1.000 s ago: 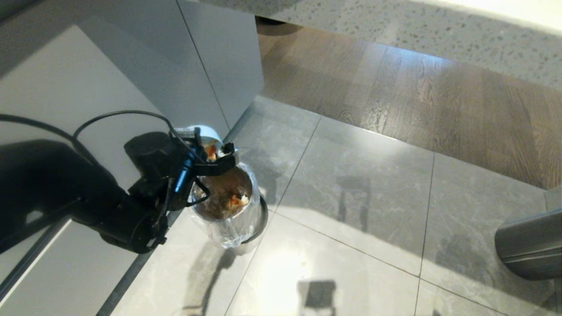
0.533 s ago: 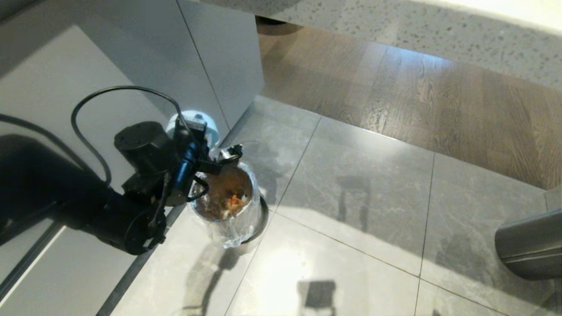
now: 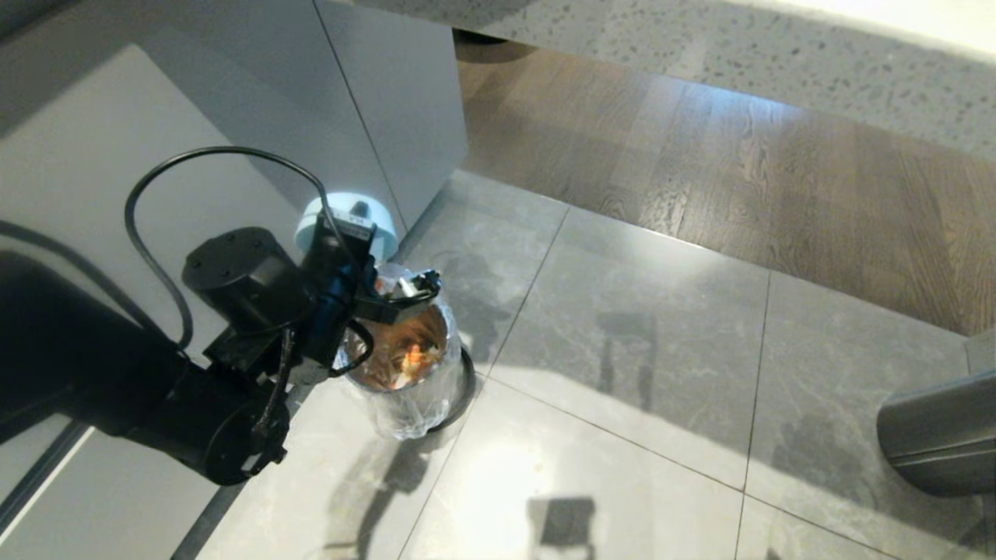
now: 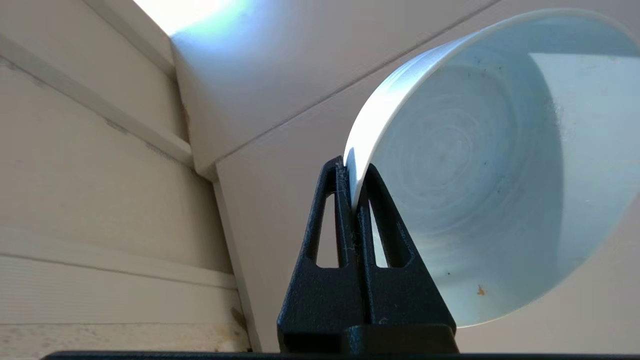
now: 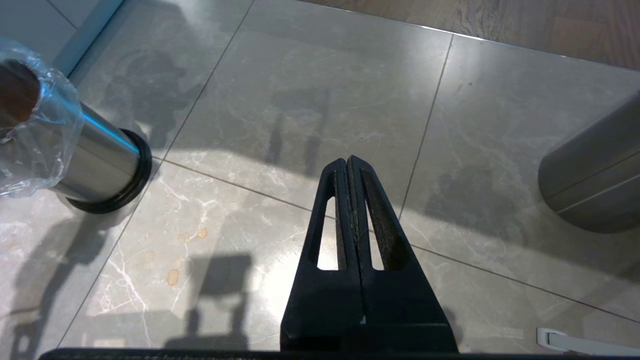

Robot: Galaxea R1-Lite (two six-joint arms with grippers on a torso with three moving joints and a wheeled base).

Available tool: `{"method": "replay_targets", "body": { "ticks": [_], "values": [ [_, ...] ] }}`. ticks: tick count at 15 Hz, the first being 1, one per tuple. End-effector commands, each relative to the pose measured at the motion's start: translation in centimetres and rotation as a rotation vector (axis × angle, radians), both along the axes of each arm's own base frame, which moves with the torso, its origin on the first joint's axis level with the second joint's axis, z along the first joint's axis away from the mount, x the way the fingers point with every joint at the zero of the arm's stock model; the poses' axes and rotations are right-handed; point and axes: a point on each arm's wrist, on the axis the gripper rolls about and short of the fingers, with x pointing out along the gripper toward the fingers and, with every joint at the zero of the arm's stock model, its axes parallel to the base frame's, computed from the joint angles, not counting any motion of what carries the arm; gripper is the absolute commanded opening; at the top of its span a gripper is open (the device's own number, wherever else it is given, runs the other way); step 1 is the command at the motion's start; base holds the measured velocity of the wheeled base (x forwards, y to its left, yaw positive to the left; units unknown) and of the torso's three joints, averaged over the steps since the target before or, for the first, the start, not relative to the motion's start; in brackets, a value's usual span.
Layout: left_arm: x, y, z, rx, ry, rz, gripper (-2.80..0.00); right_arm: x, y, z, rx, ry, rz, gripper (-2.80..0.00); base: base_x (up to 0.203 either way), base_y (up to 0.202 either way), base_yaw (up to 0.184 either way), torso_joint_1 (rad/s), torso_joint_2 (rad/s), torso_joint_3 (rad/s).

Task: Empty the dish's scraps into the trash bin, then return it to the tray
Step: Pour the leftover food from the bowl into the trash can, then put the bowl back to the table

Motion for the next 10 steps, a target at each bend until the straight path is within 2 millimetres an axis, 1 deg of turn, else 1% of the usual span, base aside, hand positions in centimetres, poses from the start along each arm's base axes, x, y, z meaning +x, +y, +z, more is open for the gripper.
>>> {"method": "replay_targets", "body": {
  "ticks": [1,2,6,10],
  "values": [
    [-0.3,-0.2,1.1,0.0,-0.066,0.001,-2.8,0.0,0.0,0.0,0.001,-0.001,0.0,-2.8,0.0,0.0,0.0,0.0,0.0,0.0],
    [-0.5,-0.5,0.7,0.036,-0.052,-0.003,-2.8,0.0,0.0,0.0,0.001,-0.001,0.0,-2.8,0.0,0.0,0.0,0.0,0.0,0.0],
    [-0.6,-0.7,0.7,0.042,-0.055,-0.006,-2.8,0.0,0.0,0.0,0.0,-0.001,0.0,-2.8,0.0,0.0,0.0,0.0,0.0,0.0],
    [-1.5,0.1,1.8,0.027,-0.068,0.02,-2.8,0.0,0.0,0.0,0.0,-0.001,0.0,-2.8,0.0,0.0,0.0,0.0,0.0,0.0]
  ]
}}
